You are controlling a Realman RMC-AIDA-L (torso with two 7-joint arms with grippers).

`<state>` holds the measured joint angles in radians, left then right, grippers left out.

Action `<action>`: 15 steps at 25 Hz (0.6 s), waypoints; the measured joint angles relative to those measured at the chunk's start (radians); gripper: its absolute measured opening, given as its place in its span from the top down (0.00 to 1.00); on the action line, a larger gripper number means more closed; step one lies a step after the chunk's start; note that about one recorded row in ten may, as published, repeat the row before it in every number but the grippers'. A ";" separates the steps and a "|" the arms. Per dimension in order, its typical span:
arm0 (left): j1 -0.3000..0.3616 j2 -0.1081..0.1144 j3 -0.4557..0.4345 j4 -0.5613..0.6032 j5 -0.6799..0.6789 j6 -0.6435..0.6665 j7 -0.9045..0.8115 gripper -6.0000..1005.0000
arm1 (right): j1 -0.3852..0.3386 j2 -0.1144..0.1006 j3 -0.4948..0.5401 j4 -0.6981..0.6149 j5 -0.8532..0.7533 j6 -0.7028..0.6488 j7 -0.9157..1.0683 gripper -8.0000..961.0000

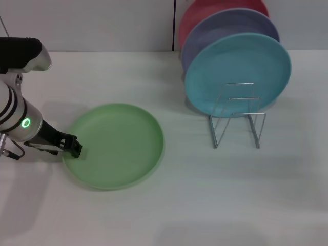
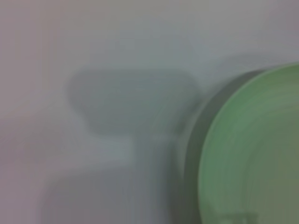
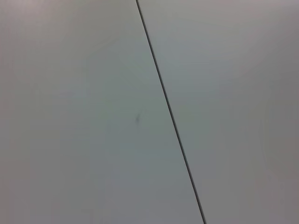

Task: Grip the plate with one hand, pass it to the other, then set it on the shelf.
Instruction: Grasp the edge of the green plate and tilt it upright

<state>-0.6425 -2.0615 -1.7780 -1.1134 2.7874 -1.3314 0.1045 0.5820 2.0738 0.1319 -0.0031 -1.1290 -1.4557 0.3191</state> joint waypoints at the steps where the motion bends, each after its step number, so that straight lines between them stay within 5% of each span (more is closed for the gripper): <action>1: 0.000 0.000 0.003 0.000 0.000 0.000 0.000 0.44 | 0.000 0.000 0.000 0.000 0.000 0.000 0.000 0.35; 4: -0.003 0.000 0.016 0.001 0.001 0.000 0.001 0.45 | -0.002 0.000 0.000 0.000 0.000 0.000 0.000 0.35; 15: -0.013 0.000 0.017 0.011 0.013 0.000 0.001 0.79 | -0.002 0.000 0.000 0.000 0.000 0.000 0.000 0.35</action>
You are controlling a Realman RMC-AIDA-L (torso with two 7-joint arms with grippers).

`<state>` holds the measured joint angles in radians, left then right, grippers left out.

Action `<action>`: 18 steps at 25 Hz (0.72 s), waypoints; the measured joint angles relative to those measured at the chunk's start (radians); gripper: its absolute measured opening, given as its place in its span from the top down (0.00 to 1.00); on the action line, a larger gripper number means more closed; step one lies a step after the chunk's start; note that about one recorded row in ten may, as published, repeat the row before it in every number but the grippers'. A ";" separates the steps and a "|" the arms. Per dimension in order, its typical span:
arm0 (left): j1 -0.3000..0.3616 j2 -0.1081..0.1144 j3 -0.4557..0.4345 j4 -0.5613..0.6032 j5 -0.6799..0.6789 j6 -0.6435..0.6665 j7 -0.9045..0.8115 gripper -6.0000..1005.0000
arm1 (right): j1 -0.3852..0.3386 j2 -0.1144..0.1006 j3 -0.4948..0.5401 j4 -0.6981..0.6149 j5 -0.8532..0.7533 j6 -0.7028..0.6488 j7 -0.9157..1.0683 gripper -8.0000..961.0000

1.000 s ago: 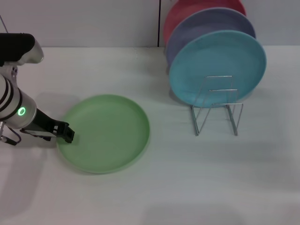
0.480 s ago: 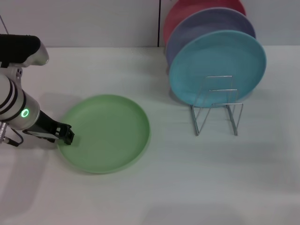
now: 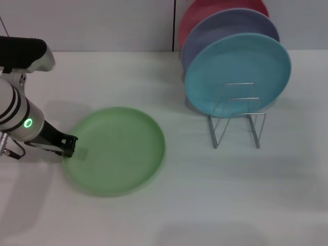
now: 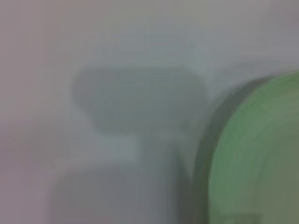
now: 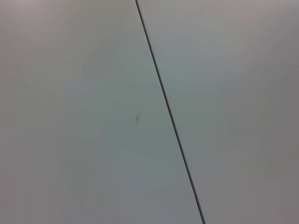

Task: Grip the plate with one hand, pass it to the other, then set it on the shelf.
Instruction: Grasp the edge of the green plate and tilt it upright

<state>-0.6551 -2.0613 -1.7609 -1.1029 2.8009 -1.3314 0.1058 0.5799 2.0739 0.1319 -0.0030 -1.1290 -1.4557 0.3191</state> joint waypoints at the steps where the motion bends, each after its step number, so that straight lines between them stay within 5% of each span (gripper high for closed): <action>1: 0.000 0.000 0.000 0.000 0.000 0.000 0.000 0.80 | 0.000 0.000 0.000 0.000 0.000 0.000 0.000 0.35; 7: 0.000 0.001 0.000 0.000 0.008 0.003 0.015 0.90 | 0.002 0.000 0.000 0.000 0.000 0.000 0.000 0.36; 18: 0.007 -0.001 -0.045 -0.039 -0.002 -0.006 0.081 0.93 | 0.005 0.000 0.000 0.000 0.000 0.000 0.000 0.36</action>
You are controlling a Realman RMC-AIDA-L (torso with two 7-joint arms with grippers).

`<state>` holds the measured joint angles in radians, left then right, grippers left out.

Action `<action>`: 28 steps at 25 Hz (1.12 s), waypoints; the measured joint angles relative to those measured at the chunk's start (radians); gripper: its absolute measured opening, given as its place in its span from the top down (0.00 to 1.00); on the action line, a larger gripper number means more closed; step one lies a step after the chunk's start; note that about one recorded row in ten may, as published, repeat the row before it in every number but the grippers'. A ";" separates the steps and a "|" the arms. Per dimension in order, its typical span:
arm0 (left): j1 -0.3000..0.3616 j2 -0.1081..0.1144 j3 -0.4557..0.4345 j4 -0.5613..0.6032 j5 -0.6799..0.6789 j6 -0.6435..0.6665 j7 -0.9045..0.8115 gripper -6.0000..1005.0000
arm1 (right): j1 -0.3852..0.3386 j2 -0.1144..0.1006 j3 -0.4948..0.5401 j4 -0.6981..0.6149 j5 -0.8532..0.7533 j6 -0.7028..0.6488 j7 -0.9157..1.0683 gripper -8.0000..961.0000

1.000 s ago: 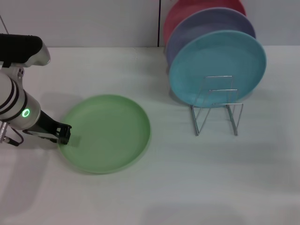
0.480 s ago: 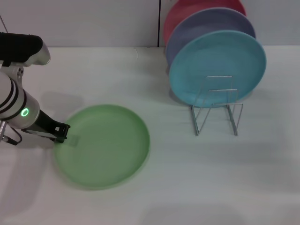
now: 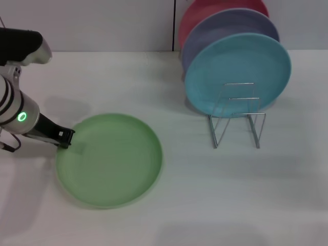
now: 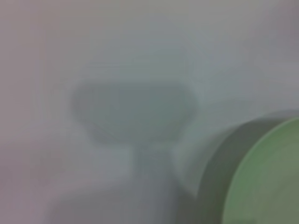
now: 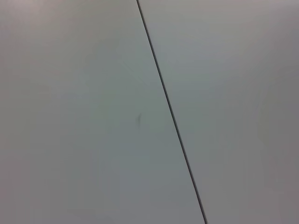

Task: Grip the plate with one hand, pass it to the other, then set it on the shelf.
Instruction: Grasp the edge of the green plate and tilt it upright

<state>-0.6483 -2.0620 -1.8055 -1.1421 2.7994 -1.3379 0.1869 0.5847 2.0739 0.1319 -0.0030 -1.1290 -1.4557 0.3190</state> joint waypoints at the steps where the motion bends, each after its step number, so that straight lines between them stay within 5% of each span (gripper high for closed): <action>1: 0.006 -0.001 -0.006 -0.014 -0.006 -0.001 0.006 0.93 | 0.000 0.000 0.000 0.000 0.000 0.000 0.000 0.36; 8: 0.075 0.000 -0.087 -0.127 -0.119 0.017 0.086 0.95 | 0.001 0.000 0.000 0.000 0.000 0.000 0.000 0.37; 14: 0.192 -0.002 -0.080 -0.195 -0.231 0.175 0.132 0.96 | 0.002 0.000 0.000 0.000 0.000 0.001 0.000 0.37; 16: 0.272 -0.003 -0.047 -0.215 -0.302 0.336 0.165 0.96 | 0.002 0.000 0.000 -0.002 0.000 0.011 0.000 0.37; 22: 0.371 -0.003 -0.009 -0.220 -0.491 0.572 0.304 0.96 | 0.011 -0.001 0.000 -0.005 0.000 0.049 0.000 0.37; 27: 0.441 -0.005 0.026 -0.181 -0.778 0.778 0.557 0.96 | 0.014 -0.001 -0.001 -0.002 0.000 0.065 0.000 0.38; 28: 0.465 -0.006 0.060 -0.148 -0.934 0.883 0.713 0.96 | 0.012 -0.001 -0.003 -0.002 0.000 0.065 0.000 0.38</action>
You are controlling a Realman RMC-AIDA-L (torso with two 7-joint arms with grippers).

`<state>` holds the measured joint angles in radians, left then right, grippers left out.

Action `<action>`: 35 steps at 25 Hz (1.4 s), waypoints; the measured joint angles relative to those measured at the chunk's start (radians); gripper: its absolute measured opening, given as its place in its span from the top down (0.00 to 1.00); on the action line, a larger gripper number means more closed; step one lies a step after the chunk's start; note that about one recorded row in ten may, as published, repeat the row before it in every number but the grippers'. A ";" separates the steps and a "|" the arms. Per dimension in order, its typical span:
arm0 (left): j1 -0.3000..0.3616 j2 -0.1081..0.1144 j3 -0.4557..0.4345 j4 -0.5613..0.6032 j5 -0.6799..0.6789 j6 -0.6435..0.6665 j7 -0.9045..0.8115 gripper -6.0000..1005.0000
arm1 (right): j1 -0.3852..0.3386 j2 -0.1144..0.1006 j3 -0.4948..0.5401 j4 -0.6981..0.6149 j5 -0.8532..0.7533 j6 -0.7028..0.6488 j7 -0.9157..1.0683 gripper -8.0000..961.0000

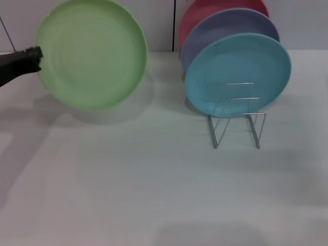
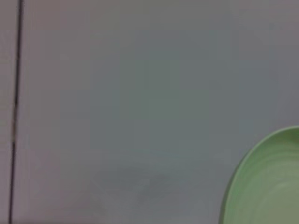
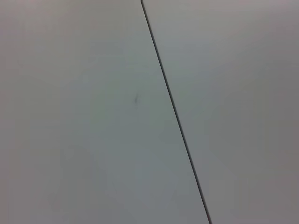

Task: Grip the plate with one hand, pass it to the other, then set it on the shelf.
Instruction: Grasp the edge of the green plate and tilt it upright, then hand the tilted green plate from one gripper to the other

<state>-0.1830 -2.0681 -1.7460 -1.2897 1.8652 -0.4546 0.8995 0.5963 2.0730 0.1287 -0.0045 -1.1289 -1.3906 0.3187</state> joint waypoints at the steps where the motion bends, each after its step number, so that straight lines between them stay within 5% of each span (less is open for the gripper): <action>1: 0.000 0.000 0.000 0.000 0.000 0.000 0.000 0.96 | 0.000 0.000 0.000 0.000 0.000 0.000 0.000 0.38; 7: 0.010 -0.004 0.125 0.105 -0.374 0.256 0.399 0.96 | -0.023 0.006 -0.037 0.007 0.000 -0.014 -0.005 0.38; 11: -0.001 -0.003 0.173 0.114 -0.405 0.347 0.443 0.96 | -0.031 0.007 -0.038 0.008 0.000 -0.015 -0.007 0.38; 26: 0.052 0.004 0.317 -0.084 -0.060 0.569 0.455 0.96 | -0.041 0.007 -0.038 0.007 -0.002 -0.014 -0.008 0.39; 31: 0.063 0.005 0.459 -0.076 0.130 0.782 0.425 0.96 | -0.040 0.006 -0.039 0.006 -0.002 -0.013 -0.009 0.39; 35: 0.065 0.007 0.549 0.006 0.325 0.992 0.211 0.96 | -0.038 0.006 -0.045 0.006 -0.003 -0.011 -0.009 0.40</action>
<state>-0.1182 -2.0613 -1.1969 -1.2832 2.1897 0.5372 1.1108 0.5583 2.0788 0.0834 0.0014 -1.1322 -1.4016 0.3098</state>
